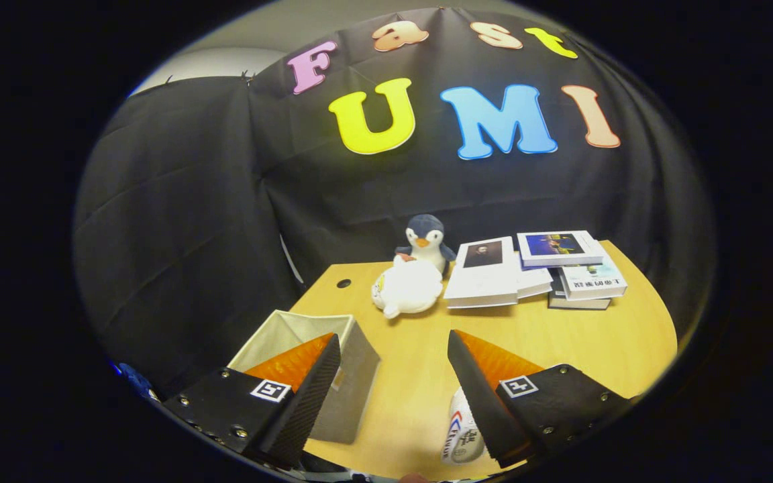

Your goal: Open the storage box then place both shoes into the box .Put the left shoe in first, then the right shoe, with the right side of both shoes facing outward in a uniform manner.

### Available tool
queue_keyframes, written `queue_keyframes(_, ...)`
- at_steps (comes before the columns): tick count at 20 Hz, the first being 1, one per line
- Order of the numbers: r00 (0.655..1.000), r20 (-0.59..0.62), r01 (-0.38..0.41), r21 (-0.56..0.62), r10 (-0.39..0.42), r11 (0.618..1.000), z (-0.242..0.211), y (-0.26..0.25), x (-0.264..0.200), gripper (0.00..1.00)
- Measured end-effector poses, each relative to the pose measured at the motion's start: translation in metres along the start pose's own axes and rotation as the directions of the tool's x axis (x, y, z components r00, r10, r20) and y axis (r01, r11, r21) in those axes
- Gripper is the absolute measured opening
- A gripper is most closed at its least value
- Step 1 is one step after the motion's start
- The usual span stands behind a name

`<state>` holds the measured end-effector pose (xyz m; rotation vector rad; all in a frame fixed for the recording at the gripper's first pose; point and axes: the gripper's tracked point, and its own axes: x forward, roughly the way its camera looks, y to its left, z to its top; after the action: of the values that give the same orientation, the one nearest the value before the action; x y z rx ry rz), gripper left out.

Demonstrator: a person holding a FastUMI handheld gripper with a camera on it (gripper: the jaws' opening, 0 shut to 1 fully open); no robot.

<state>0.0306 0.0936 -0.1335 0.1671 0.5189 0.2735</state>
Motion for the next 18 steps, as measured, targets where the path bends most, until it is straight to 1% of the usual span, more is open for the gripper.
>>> queue_keyframes(8,0.991,-0.090,0.098,0.022,-0.095,0.995,-0.052,-0.075,0.005,0.98)
queue_keyframes(12,0.980,-0.164,0.120,0.021,-0.115,0.993,-0.083,-0.100,0.015,0.97)
queue_keyframes(18,0.953,-0.282,0.126,0.029,-0.113,0.992,-0.135,-0.117,0.029,0.98)
